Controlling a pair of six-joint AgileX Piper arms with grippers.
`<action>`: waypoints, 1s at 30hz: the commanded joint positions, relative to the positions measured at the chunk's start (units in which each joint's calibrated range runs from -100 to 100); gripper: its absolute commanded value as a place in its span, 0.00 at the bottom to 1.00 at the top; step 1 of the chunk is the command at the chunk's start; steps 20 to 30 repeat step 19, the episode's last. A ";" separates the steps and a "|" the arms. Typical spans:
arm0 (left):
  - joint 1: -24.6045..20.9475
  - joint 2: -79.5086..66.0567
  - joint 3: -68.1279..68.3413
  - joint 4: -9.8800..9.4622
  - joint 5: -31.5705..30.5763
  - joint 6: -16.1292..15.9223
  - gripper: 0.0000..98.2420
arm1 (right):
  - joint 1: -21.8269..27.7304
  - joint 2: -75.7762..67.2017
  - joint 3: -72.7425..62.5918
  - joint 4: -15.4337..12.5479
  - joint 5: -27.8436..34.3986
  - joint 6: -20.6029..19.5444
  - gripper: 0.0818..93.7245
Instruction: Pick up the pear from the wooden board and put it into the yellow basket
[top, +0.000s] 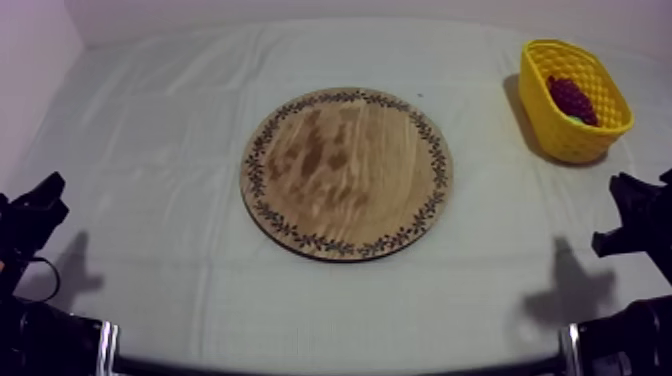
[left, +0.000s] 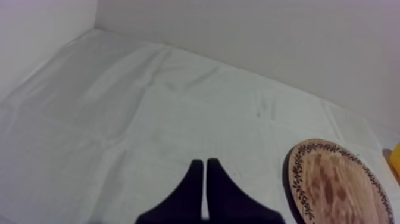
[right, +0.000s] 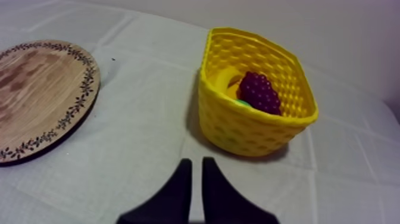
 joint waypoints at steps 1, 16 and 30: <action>0.01 0.00 0.00 -0.02 -0.01 -0.01 0.00 | 0.05 -0.06 0.03 -0.01 -0.48 -0.52 0.09; 0.01 0.00 0.00 -0.02 -0.01 -0.01 0.00 | -0.24 -0.08 0.11 0.04 -0.62 -2.52 0.01; 0.01 0.00 0.00 -0.02 -0.01 -0.01 0.00 | -0.24 -0.08 0.11 0.04 -0.62 -2.52 0.00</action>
